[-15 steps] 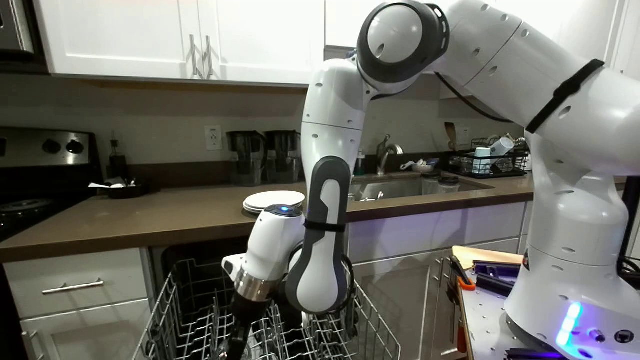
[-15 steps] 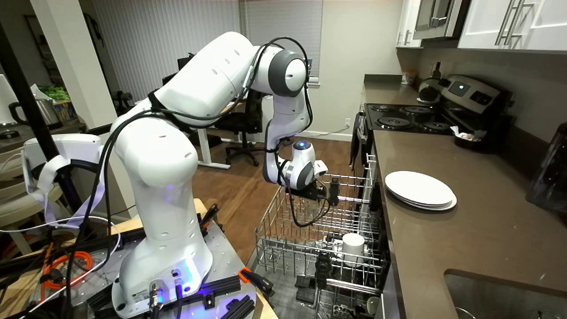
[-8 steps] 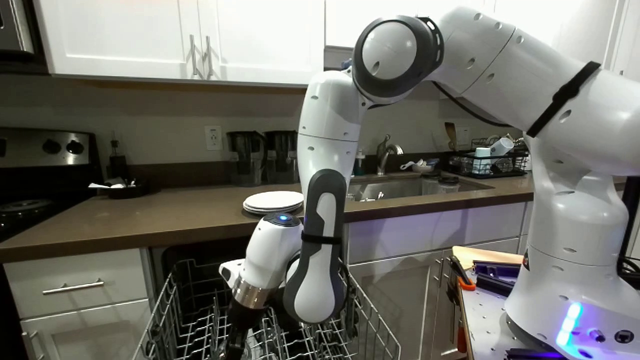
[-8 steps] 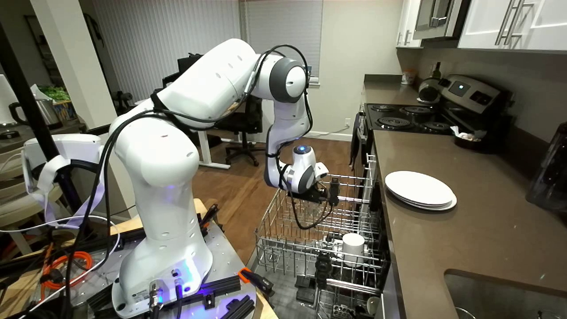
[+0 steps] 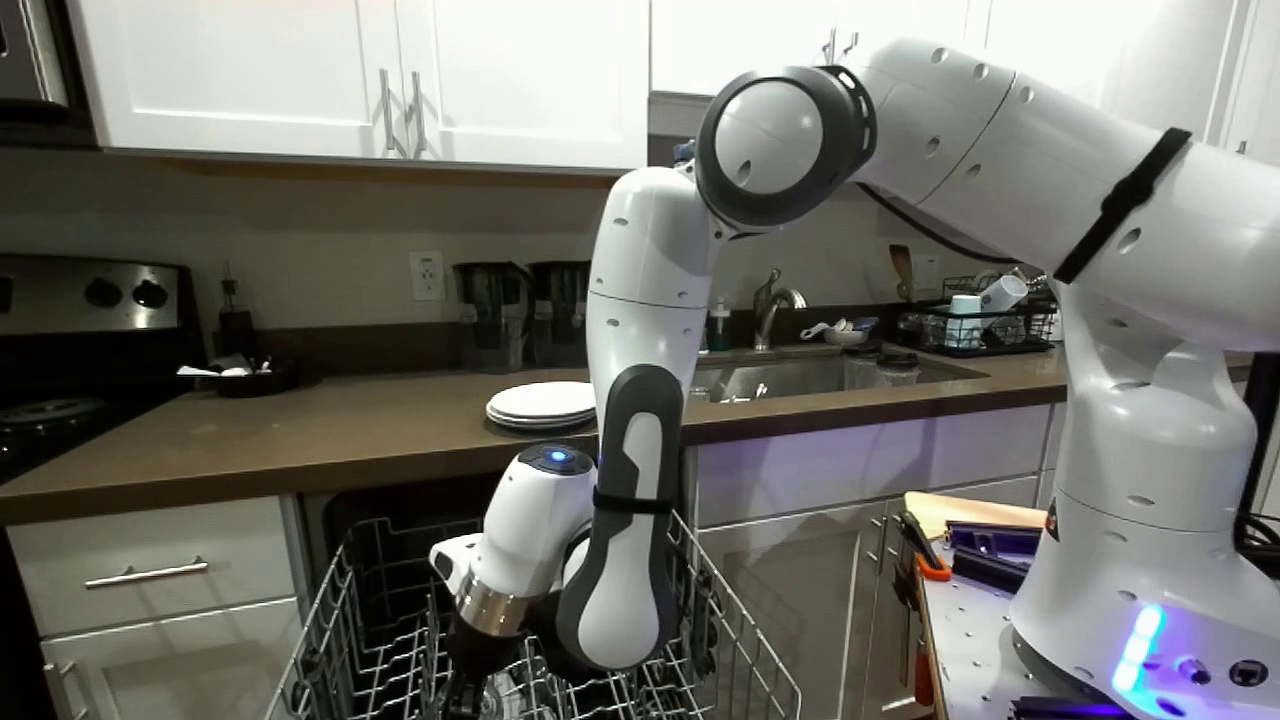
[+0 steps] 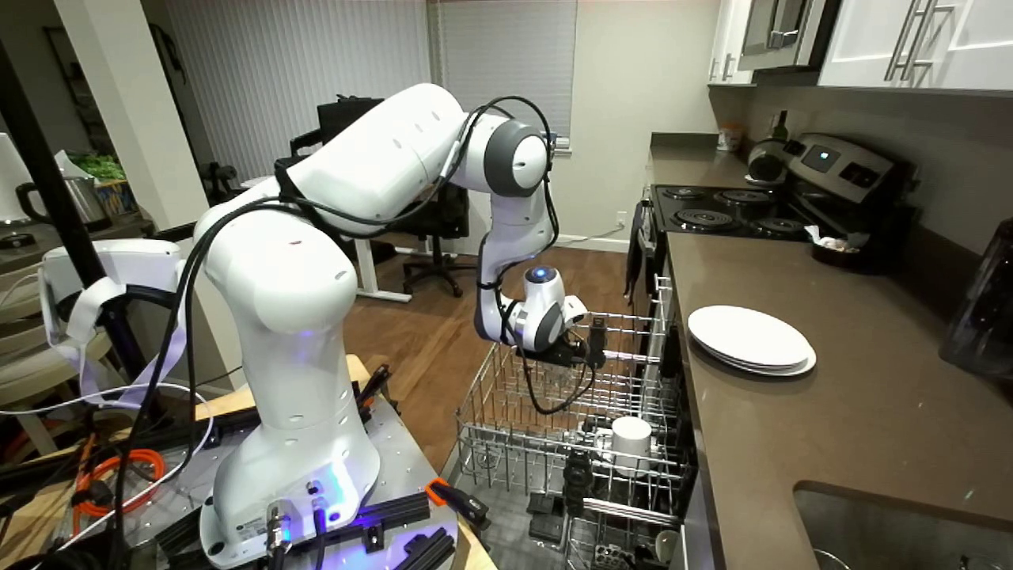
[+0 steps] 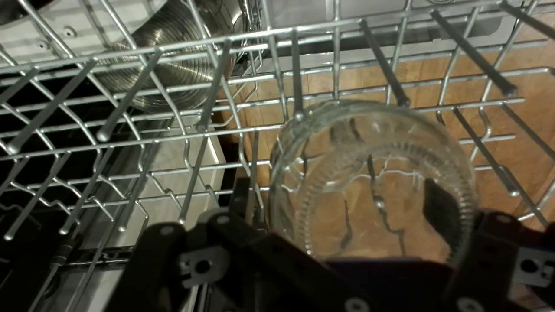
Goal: Move the bottle closer to the cup in the dishwasher
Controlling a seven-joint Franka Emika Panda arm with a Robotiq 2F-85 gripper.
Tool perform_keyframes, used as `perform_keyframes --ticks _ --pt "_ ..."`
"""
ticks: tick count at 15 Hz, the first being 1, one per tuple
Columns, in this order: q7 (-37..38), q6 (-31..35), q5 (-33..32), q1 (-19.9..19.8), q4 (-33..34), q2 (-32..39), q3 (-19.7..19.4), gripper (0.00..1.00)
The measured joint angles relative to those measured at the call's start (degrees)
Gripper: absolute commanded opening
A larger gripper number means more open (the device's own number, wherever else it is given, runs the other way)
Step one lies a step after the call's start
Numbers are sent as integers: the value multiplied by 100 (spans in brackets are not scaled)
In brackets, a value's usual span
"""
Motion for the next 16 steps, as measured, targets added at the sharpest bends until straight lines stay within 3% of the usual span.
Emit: perform_keyframes --ticks 13,14,16 --pt "0 -557 319 3 5 -114 55 100" --pt "0 -594 323 3 4 -118 56 75" --pt "0 -625 326 3 0 -120 62 68"
